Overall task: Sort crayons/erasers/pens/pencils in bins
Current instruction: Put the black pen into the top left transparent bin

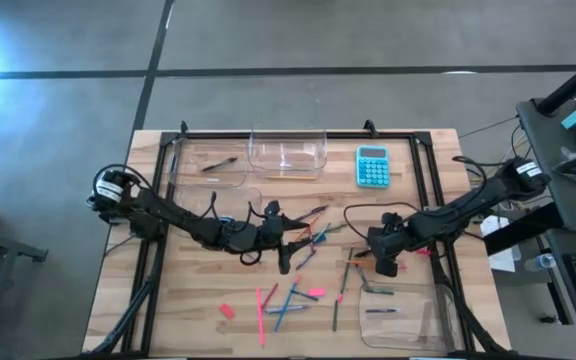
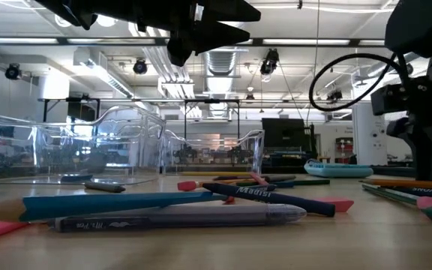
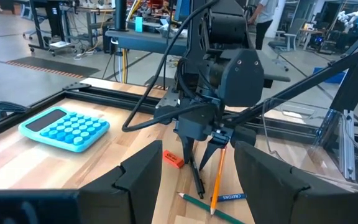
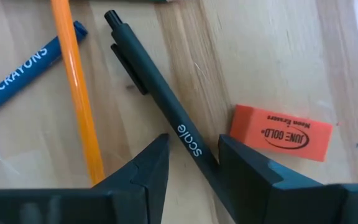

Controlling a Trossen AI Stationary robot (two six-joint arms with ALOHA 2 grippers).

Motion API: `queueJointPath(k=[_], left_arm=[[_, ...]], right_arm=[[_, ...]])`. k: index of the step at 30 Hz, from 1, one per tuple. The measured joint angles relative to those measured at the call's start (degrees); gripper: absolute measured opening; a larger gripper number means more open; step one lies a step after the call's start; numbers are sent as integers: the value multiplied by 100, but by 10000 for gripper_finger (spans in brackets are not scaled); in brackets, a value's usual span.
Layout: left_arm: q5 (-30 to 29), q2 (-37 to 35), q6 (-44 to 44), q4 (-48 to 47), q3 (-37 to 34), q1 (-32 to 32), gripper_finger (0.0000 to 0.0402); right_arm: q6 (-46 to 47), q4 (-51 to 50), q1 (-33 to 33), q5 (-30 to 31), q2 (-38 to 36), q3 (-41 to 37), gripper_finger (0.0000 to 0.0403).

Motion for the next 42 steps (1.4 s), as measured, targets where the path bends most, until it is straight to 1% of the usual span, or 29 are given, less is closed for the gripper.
queueJointPath(k=[4,7,10,16,19,24,34,39,42], left_arm=[[0,0,0,-14,0,-1,187],[0,0,0,-13,0,-1,187],[0,0,0,-15,0,-1,187],[0,0,0,-15,-2,-1,187],[0,0,0,-16,-2,-1,187],[-1,0,2,-24,-2,-1,187],[-2,0,2,-105,-4,0,187],[-2,0,2,-106,-4,0,187],[10,0,0,-103,-4,1,187]], right_arm=[[105,30,0,3,55,-58,132],[105,57,0,2,55,-55,122],[77,69,2,-1,53,-44,99],[43,83,4,-21,49,-28,38],[-12,40,4,-4,28,9,22],[-28,-79,2,91,-121,148,21],[-50,-127,0,107,-753,441,21],[-141,-84,0,370,-1125,525,21],[-287,162,0,495,-1341,550,20]])
